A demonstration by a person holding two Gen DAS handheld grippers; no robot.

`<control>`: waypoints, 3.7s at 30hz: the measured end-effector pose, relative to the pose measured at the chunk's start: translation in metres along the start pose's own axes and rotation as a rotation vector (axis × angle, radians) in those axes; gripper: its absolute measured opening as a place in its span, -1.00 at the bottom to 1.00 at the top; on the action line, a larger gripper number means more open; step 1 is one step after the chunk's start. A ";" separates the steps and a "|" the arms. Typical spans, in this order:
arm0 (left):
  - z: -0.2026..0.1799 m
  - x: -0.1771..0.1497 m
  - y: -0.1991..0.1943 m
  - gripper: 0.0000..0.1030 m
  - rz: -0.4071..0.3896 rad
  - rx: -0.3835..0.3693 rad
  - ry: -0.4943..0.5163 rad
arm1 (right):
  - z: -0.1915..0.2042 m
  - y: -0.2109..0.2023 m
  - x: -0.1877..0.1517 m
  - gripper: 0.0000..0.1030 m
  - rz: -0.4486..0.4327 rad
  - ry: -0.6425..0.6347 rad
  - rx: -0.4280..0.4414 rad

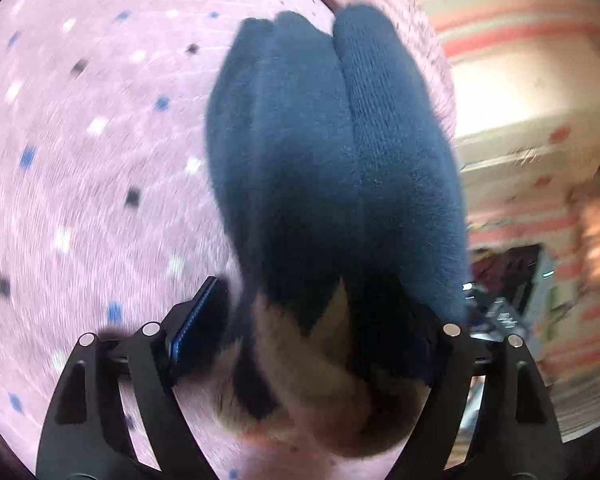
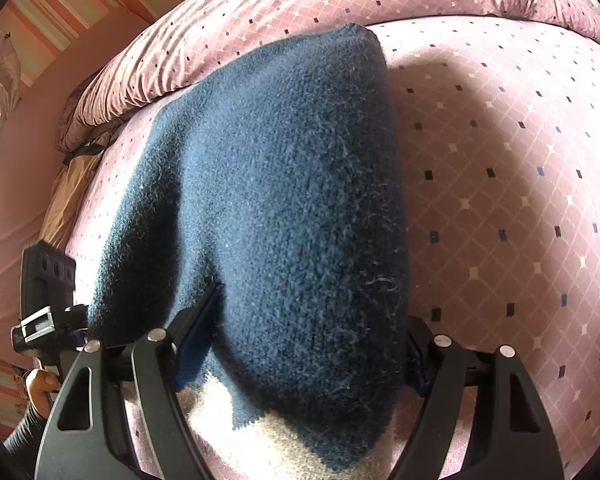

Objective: Fold small clothes

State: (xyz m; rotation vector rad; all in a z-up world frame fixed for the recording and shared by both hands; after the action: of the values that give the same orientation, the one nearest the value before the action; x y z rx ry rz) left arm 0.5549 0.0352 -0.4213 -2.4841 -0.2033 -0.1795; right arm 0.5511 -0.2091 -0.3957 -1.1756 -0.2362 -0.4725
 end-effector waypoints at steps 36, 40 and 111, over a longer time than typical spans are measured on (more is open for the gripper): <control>-0.056 0.010 0.020 -0.17 -0.090 0.095 0.084 | 0.010 -0.024 0.004 0.27 -0.119 -0.059 -0.003; -0.079 0.014 0.015 -0.19 -0.116 0.099 0.115 | 0.009 -0.039 0.010 0.24 -0.141 -0.052 0.019; -0.232 -0.199 0.010 0.94 -0.417 0.534 0.500 | -0.199 -0.316 -0.120 0.93 -0.543 -0.110 -0.340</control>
State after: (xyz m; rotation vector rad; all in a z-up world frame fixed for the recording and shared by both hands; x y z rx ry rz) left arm 0.3437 -0.1340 -0.2786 -1.7766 -0.4813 -0.7976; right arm 0.2828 -0.4606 -0.2586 -1.4719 -0.5950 -0.9514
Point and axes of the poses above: each gripper's, at about its wrist camera, not at the fingertips, and y roughly the way its jaws point, z to its left, x to its top, the point moved 10 cm from there along y, roughly the way its jaws point, and after that the axes turned 1 degree about -x, right-handed, at the moved point
